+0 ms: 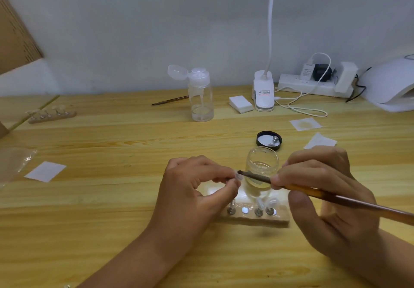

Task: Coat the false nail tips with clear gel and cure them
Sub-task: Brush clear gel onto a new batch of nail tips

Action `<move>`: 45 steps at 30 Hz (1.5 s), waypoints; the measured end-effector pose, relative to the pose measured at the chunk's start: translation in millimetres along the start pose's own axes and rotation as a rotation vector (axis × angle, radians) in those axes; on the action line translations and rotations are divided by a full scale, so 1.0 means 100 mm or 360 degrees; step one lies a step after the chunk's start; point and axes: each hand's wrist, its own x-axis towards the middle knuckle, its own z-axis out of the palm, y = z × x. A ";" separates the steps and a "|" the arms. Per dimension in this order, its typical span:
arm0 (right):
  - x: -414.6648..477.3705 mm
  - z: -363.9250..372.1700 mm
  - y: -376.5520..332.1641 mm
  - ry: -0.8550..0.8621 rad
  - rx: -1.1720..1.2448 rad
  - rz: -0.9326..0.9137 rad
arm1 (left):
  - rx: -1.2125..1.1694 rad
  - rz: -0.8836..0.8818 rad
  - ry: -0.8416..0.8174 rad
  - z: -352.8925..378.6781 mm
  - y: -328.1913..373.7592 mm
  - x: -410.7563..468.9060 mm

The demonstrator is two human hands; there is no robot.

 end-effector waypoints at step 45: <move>0.01 0.02 0.00 -0.0033 0.0002 -0.0010 | -0.0021 0.0014 0.0066 0.01 -0.04 0.01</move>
